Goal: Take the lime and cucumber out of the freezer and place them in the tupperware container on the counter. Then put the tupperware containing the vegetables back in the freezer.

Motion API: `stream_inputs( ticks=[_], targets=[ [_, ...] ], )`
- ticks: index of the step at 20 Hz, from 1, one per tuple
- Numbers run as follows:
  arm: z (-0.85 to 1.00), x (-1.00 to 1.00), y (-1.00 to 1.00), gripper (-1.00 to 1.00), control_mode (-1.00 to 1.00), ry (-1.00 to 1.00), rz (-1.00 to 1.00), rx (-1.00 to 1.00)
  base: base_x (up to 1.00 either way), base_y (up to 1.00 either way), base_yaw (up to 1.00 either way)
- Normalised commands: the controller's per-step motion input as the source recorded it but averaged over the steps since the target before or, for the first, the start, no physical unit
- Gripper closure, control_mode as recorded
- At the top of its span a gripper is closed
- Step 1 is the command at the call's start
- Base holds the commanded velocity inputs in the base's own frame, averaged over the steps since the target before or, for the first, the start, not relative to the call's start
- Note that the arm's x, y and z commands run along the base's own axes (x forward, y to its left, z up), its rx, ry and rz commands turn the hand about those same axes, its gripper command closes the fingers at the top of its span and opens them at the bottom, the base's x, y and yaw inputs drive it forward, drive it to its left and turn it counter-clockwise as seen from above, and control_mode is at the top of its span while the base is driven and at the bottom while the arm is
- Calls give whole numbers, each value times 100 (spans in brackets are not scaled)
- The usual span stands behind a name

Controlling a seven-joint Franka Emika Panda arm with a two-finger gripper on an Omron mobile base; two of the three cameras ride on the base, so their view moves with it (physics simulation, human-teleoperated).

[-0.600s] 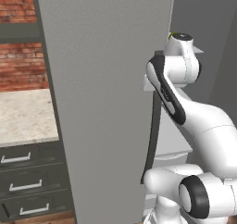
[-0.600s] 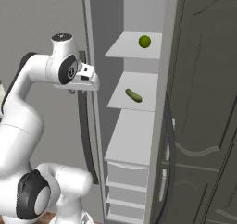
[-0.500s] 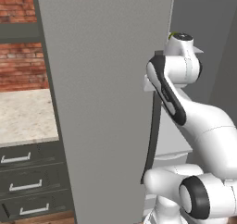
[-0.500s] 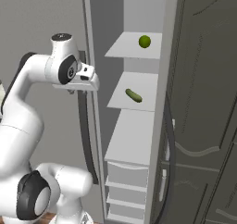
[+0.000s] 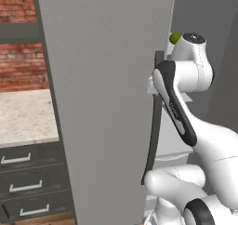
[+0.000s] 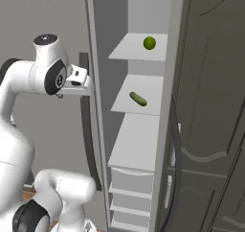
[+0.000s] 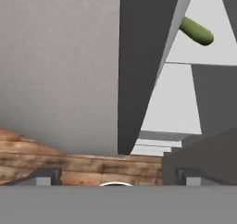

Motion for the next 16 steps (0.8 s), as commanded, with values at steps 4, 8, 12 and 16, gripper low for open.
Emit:
stream_inputs(
  ticks=[4,8,12,16],
  targets=[
    [24,-63,-1,-100,-100,-34,0,0,0,0,0],
    [5,-62,-21,-100,-100,-17,0,0,0,0,0],
    [0,-4,-33,-100,-100,0,0,0,0,0,0],
    [9,2,-41,-100,-100,0,-1,0,0,0,0]
  ],
)
